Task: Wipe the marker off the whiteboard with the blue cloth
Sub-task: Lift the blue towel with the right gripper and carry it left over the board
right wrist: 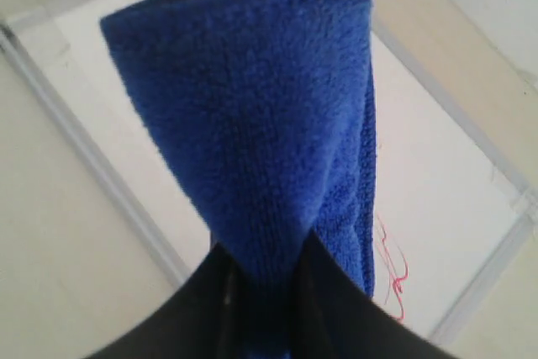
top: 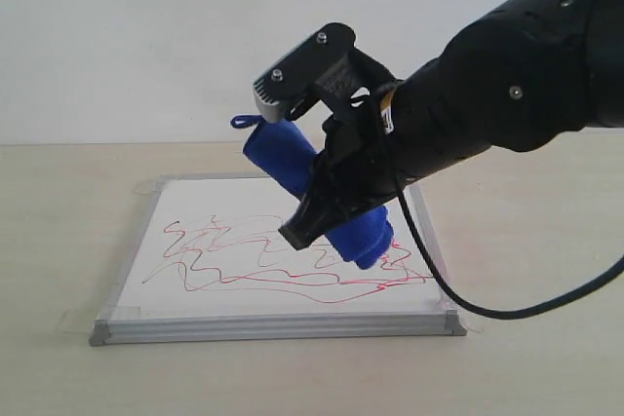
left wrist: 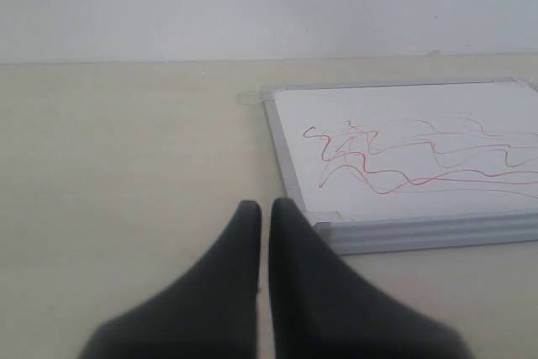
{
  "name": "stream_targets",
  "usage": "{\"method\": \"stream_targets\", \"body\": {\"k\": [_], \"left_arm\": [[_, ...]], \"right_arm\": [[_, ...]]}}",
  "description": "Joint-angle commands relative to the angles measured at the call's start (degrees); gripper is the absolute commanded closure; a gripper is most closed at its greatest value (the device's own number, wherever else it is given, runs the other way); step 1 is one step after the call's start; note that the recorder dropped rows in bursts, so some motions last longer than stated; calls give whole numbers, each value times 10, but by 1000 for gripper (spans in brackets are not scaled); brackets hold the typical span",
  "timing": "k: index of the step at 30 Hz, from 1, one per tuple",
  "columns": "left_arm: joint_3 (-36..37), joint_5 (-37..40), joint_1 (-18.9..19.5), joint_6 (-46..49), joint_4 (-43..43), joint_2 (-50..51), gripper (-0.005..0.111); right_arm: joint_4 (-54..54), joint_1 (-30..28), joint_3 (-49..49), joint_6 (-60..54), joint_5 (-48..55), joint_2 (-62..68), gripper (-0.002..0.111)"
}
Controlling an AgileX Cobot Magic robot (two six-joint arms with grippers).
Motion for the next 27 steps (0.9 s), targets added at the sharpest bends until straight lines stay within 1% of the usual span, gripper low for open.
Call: {"method": "stream_targets", "body": {"k": [1,4,8,11,14,20,24,27], "left_arm": [[2,-3,-1,-3,-1,-1,103],[2,-3,-1,-3,-1,-1,103],[2,-3,-1,-3,-1,-1,103],[2,-3,-1,-3,-1,-1,103],[2,-3,-1,-3,-1,-1,103],[2,-3,-1,-3,-1,-1,103],[2,-3,-1,-3,-1,-1,103],[2,-3,-1,-3,-1,-1,103]], "right_arm": [[-4,-6,2,33,-65,10,108],[-4,-14,2,77,-88,23,108],[-4,-20,0,90,-101,43,108],[18,-19,-29,102,-88,64,108],[48,-13,-84,99,-50,98,108],[56,17,-219,84,10,185,108],[56,45,-305,59,17,246,108],[65,47,-366,63,19,300,108]]}}
